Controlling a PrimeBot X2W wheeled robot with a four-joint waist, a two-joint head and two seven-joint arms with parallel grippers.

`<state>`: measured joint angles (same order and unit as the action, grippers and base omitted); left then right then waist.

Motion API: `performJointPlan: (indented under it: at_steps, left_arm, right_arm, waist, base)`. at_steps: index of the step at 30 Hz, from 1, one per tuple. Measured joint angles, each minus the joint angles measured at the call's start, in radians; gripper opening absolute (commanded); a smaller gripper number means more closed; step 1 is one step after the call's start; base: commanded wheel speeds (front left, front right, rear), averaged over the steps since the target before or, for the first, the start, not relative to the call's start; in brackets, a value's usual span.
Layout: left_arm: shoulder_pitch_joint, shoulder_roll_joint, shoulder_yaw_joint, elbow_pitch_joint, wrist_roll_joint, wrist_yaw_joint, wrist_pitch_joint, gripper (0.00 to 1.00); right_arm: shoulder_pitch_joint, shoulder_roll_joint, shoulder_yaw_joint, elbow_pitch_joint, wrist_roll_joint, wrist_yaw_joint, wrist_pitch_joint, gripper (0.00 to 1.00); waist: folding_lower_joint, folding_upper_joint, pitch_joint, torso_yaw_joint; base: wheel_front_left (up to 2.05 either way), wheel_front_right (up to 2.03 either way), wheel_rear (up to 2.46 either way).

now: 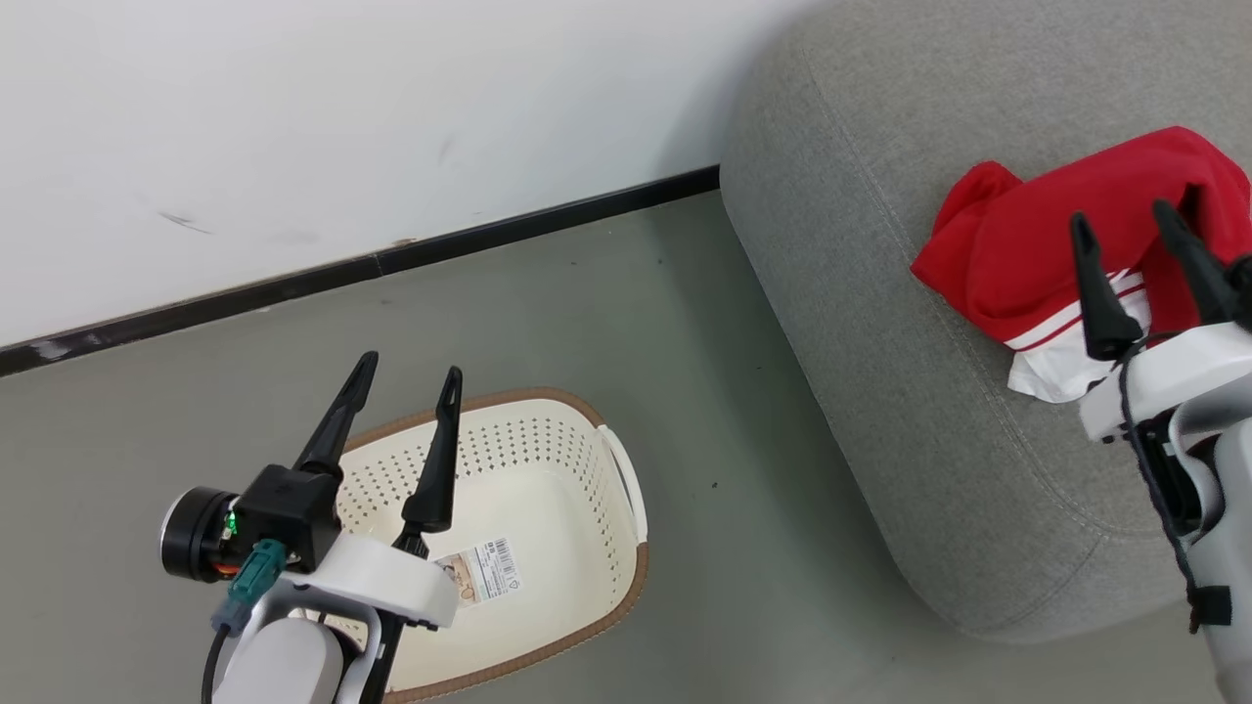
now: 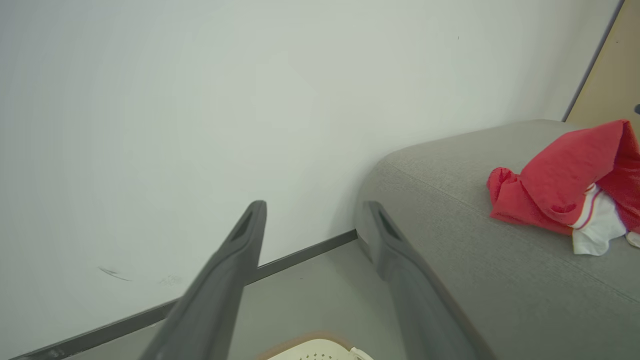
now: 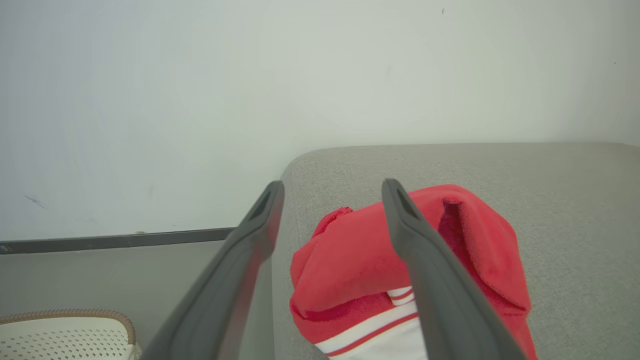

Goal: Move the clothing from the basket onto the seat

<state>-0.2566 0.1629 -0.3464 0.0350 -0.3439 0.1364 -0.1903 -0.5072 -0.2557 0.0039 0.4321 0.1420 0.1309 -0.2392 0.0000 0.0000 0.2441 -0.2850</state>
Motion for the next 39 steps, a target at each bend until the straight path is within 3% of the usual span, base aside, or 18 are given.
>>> performJointPlan:
  at_steps: [19,39]
  left_arm:
    - [0.142,0.008,0.116,0.012,-0.034,0.100,-0.037,1.00]
    - [0.212,0.009,0.146,0.033,-0.046,0.109,-0.051,1.00]
  right_arm:
    - [0.097,0.091,0.107,-0.067,0.024,0.000,-0.008,1.00]
    - [0.292,0.169,0.139,-0.100,-0.019,0.000,-0.008,1.00]
  waist:
    - [0.0000,0.0000,-0.101,0.128]
    - [0.0000,0.0000,-0.191,0.242]
  base:
    - [0.00,0.00,0.00]
    - [0.00,0.00,0.00]
